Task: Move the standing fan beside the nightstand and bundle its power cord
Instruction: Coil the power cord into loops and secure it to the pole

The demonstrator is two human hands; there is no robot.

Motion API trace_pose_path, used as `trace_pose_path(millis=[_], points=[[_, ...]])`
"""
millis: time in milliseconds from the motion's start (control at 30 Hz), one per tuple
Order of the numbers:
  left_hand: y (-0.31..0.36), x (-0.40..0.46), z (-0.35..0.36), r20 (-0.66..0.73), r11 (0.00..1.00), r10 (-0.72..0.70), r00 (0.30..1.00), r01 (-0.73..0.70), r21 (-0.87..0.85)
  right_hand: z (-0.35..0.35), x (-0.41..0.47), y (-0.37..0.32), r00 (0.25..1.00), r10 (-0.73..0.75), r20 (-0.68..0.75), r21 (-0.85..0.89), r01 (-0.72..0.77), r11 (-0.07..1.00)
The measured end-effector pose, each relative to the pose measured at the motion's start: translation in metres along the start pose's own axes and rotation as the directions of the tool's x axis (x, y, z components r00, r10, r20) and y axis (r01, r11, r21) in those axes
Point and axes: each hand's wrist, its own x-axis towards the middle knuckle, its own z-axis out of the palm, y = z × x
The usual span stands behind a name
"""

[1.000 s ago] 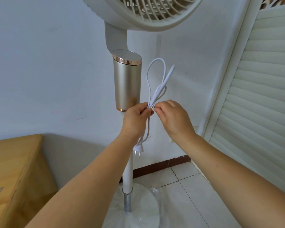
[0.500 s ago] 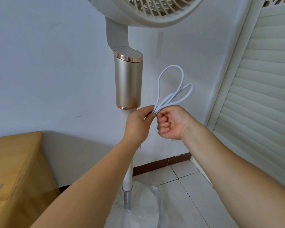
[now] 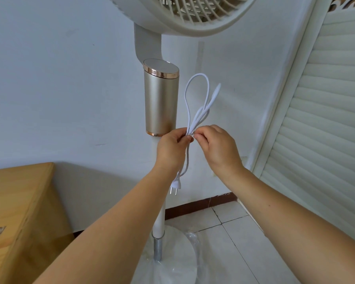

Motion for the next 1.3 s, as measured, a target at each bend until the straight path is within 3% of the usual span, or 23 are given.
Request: trace_pose_path(millis=[133, 233, 267, 333, 433, 467, 533, 567, 600, 667, 700, 767, 933, 1100, 1200, 1300], points=[[0.001, 0.000, -0.002, -0.004, 1.000, -0.006, 1.000, 0.006, 0.005, 0.001, 0.005, -0.004, 0.995, 0.086, 0.046, 0.088, -0.090, 0.992], [0.000, 0.000, -0.003, 0.007, 1.000, 0.016, 1.000, -0.016, 0.024, 0.002, 0.008, -0.009, 0.939, 0.282, 0.195, 0.288, -0.330, 0.899], [-0.001, 0.000, -0.004, 0.012, 0.998, 0.023, 1.000, -0.023, 0.052, 0.000, 0.010, -0.010, 0.887, 0.368, 0.279, 0.360, -0.452, 0.816], [-0.004, -0.003, -0.004, 0.038, 0.991, 0.050, 0.998, -0.054, 0.126, -0.006, 0.016, -0.011, 0.707, 0.505, 0.496, 0.453, -0.706, 0.544], [-0.006, -0.006, -0.003, 0.078, 0.973, 0.127, 0.989, -0.140, 0.182, -0.018, 0.022, -0.007, 0.408, 0.461, 0.788, 0.422, -0.903, 0.079], [-0.006, -0.005, -0.002, 0.072, 0.974, 0.133, 0.988, -0.144, 0.175, -0.020, 0.022, -0.005, 0.371, 0.413, 0.831, 0.426, -0.904, -0.044], [-0.003, -0.002, -0.001, 0.039, 0.985, 0.100, 0.994, -0.105, 0.136, -0.019, 0.019, -0.005, 0.404, 0.371, 0.836, 0.493, -0.850, -0.187], [-0.002, -0.001, 0.000, 0.026, 0.990, 0.078, 0.997, -0.080, 0.112, -0.016, 0.016, -0.006, 0.463, 0.406, 0.788, 0.556, -0.819, -0.143], [-0.001, 0.000, 0.000, 0.016, 0.994, 0.057, 0.998, -0.059, 0.092, -0.013, 0.012, -0.005, 0.557, 0.471, 0.684, 0.621, -0.783, 0.025], [0.000, 0.001, 0.002, -0.015, 0.999, 0.013, 1.000, -0.012, 0.049, -0.007, 0.004, -0.004, 0.785, 0.515, 0.343, 0.539, -0.614, 0.577], [0.000, 0.001, 0.002, -0.031, 1.000, -0.007, 0.999, 0.008, 0.023, -0.006, 0.001, -0.003, 0.882, 0.440, 0.167, 0.417, -0.468, 0.779], [0.001, 0.002, 0.002, -0.040, 1.000, -0.021, 0.999, 0.020, -0.015, -0.006, -0.003, -0.001, 0.971, 0.239, 0.007, 0.242, -0.233, 0.942], [0.002, 0.002, 0.003, -0.041, 0.999, -0.029, 0.999, 0.027, -0.037, -0.004, 0.000, 0.001, 1.000, 0.016, -0.017, -0.036, -0.017, 0.999], [0.002, 0.001, 0.002, -0.057, 0.998, -0.052, 0.997, 0.049, -0.045, -0.006, 0.003, -0.002, 1.000, -0.024, -0.003, -0.068, 0.024, 0.997], [0.004, 0.001, 0.003, -0.043, 0.998, -0.047, 0.998, 0.045, -0.046, -0.003, 0.004, -0.005, 0.997, 0.082, 0.001, 0.033, -0.082, 0.996], [0.004, 0.000, 0.002, -0.037, 0.999, -0.035, 0.999, 0.033, -0.040, -0.001, 0.011, -0.010, 0.923, 0.361, 0.134, 0.293, -0.385, 0.875]])
